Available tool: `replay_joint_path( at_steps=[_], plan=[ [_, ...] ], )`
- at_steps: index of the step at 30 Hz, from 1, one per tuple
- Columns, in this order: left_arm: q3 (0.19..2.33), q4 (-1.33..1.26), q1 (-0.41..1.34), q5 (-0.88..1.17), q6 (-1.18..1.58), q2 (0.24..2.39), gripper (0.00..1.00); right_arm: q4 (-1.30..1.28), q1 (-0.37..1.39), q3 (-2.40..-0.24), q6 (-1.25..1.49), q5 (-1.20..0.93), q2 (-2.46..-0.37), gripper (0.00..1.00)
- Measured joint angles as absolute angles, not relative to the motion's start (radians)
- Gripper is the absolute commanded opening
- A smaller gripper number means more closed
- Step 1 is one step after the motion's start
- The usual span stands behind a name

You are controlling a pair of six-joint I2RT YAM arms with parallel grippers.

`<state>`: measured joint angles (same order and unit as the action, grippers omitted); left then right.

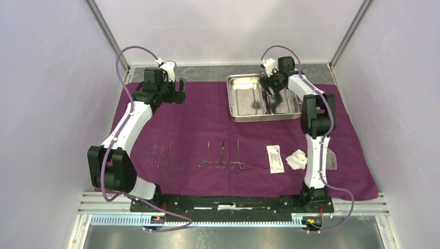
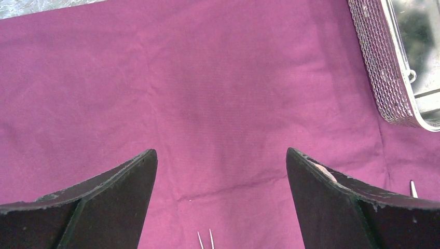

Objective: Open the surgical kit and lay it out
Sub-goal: Reset both arms

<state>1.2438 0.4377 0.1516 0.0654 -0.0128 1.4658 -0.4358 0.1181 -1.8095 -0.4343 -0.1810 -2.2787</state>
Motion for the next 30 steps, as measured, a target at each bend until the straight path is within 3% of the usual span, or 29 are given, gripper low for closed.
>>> replay_joint_path(
  at_steps=[10,21,30],
  plan=[
    [1.267,0.442,0.152,0.066,-0.024,1.478,1.00,-0.442,0.118,-1.907,-0.447,-0.139,-2.341,0.88],
    [1.277,0.467,0.152,0.068,-0.031,1.478,1.00,-0.447,0.097,-1.535,-0.549,-0.166,-2.080,0.85],
    [1.277,0.471,0.152,0.088,-0.031,1.478,1.00,-0.593,0.018,-1.483,-0.632,-0.208,-1.992,0.84]
  ],
)
